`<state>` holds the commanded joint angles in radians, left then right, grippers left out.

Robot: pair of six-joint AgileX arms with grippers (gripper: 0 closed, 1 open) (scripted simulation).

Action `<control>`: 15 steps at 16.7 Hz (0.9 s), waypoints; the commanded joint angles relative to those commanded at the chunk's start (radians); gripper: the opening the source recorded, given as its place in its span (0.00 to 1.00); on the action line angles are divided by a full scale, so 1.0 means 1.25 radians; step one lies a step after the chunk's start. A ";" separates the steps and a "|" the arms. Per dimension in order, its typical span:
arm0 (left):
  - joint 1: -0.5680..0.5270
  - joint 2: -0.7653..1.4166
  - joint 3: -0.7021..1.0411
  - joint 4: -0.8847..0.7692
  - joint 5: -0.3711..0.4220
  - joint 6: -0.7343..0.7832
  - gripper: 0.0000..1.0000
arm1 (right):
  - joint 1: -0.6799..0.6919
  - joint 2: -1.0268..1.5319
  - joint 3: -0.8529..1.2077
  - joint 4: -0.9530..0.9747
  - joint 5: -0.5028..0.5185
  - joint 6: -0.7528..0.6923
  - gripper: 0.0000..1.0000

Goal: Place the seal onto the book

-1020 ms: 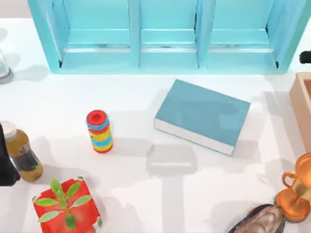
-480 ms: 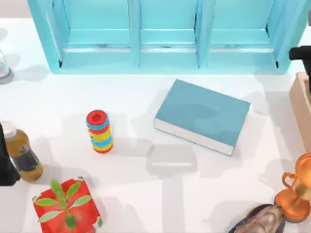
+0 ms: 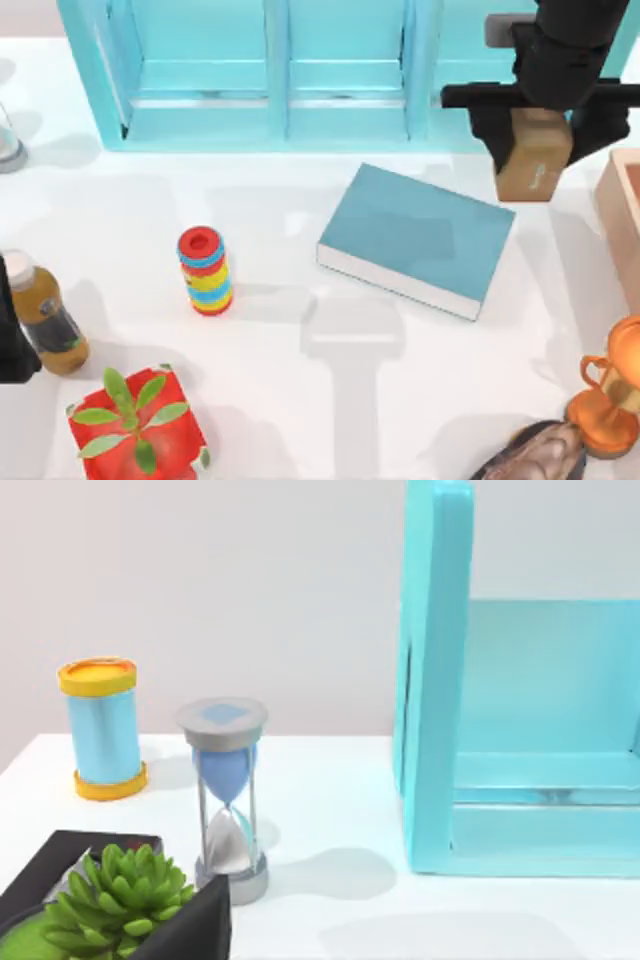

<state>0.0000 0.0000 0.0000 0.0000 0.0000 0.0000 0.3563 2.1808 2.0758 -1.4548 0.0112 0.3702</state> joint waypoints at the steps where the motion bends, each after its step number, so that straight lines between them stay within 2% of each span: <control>1: 0.000 0.000 0.000 0.000 0.000 0.000 1.00 | 0.024 0.040 0.039 0.002 0.001 0.026 0.00; 6: 0.000 0.000 0.000 0.000 0.000 0.000 1.00 | 0.110 0.185 0.171 0.011 0.000 0.120 0.00; 15: 0.000 0.000 0.000 0.000 0.000 0.000 1.00 | 0.115 0.196 0.197 -0.006 -0.001 0.125 0.00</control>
<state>0.0000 0.0000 0.0000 0.0000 0.0000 0.0000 0.4996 2.4255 2.3222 -1.4625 0.0102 0.5267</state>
